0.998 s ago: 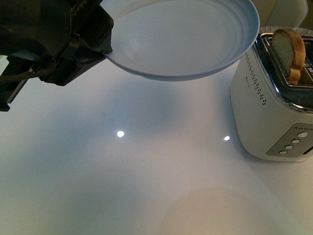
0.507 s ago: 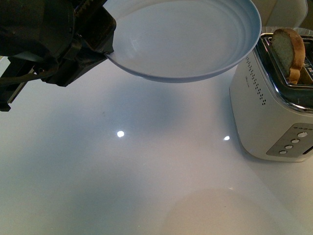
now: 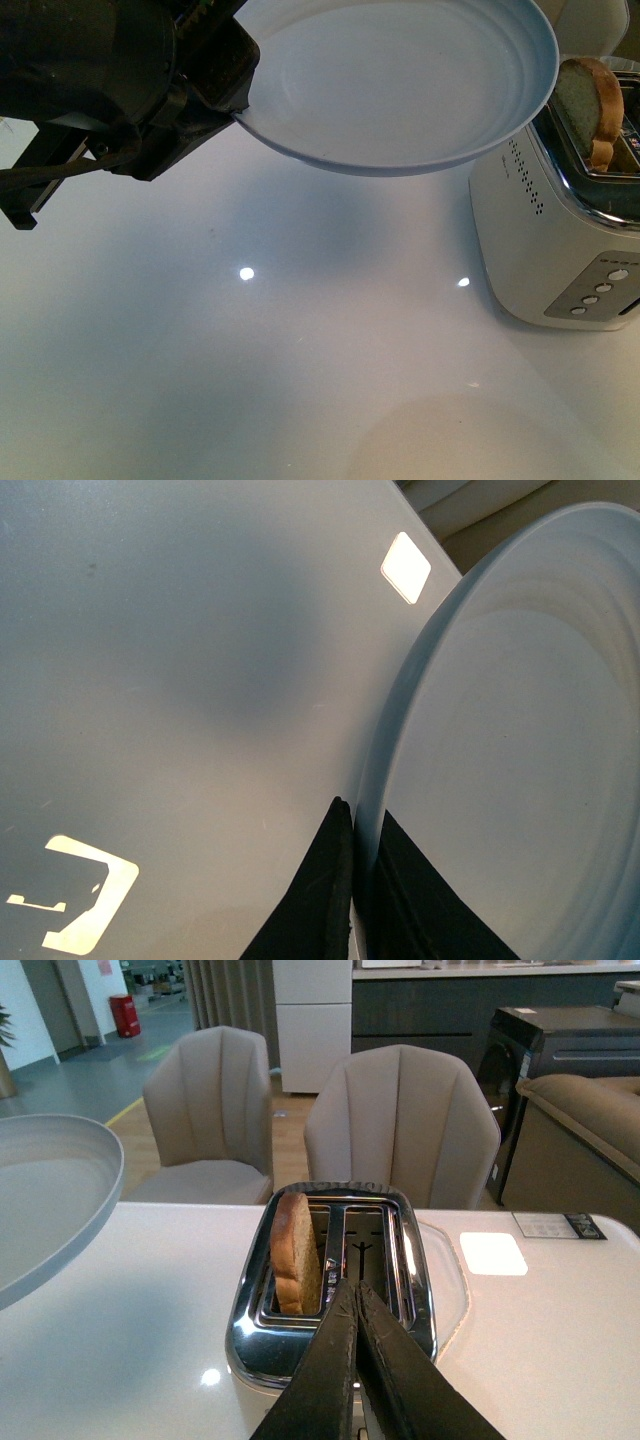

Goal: Left arm holds plate, right arm toasts bread

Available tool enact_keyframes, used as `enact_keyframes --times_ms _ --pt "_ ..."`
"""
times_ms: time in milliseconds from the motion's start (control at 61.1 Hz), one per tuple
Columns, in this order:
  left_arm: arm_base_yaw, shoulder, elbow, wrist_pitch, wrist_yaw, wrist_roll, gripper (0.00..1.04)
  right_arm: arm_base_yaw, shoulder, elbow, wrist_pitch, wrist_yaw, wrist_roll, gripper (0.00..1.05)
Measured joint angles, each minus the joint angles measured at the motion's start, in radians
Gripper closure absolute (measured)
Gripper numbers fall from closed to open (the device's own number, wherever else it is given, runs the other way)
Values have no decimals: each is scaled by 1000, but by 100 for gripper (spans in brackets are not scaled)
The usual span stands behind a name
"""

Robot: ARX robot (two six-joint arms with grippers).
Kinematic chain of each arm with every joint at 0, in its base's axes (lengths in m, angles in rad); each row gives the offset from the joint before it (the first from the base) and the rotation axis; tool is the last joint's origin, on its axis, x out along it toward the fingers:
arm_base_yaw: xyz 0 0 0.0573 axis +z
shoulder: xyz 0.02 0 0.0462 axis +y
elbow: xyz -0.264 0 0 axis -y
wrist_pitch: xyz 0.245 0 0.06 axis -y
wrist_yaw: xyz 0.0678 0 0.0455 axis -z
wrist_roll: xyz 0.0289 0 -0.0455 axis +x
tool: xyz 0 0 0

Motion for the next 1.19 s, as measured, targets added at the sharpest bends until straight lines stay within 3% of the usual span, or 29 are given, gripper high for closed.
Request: enact_keyframes --times_ms 425,491,753,1195 --pt "-4 0 0 0 0 3 102 0 -116 0 -117 0 0 103" --pt "-5 0 0 0 -1 3 102 0 -244 0 -273 0 0 103" --pt "-7 0 0 0 -7 3 102 0 -280 0 -286 0 -1 102" --pt "-7 0 0 0 -7 4 102 0 -281 0 -286 0 0 31"
